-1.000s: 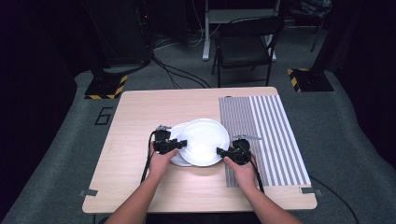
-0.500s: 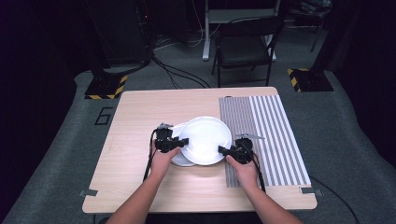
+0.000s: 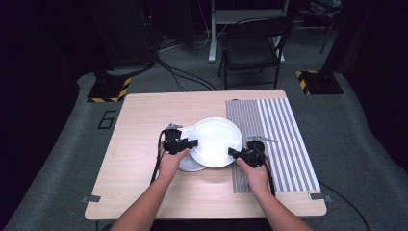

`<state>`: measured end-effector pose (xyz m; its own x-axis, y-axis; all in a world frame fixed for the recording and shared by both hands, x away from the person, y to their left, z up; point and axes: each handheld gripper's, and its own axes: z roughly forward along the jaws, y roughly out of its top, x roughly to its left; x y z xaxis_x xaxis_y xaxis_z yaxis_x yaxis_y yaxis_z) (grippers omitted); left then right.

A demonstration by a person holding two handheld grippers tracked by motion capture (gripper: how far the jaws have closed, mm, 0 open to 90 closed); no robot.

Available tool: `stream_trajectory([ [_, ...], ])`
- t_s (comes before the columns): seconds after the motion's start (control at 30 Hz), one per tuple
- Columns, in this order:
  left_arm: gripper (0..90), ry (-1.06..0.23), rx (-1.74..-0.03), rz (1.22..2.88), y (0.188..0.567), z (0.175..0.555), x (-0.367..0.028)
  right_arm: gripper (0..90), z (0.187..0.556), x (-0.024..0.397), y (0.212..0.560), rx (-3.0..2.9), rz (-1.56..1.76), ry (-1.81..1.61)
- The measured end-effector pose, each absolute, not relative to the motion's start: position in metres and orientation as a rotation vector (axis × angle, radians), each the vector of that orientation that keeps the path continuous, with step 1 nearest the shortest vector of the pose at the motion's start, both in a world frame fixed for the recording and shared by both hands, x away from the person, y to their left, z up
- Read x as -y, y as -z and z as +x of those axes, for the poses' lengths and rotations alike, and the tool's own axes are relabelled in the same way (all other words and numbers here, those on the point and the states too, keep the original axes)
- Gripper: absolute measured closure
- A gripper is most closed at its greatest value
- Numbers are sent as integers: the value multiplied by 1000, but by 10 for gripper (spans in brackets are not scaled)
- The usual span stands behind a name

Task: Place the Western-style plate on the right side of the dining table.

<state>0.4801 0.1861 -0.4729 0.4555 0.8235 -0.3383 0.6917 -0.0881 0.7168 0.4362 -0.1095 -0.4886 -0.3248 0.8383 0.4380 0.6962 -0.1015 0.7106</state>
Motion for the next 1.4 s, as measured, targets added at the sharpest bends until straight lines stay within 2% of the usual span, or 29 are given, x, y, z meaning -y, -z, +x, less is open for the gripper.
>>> stream_trajectory([
  [1.4,570,-177,-1232,1839,456,495,-154,523,433,138,473,-1883,1743,-1442],
])
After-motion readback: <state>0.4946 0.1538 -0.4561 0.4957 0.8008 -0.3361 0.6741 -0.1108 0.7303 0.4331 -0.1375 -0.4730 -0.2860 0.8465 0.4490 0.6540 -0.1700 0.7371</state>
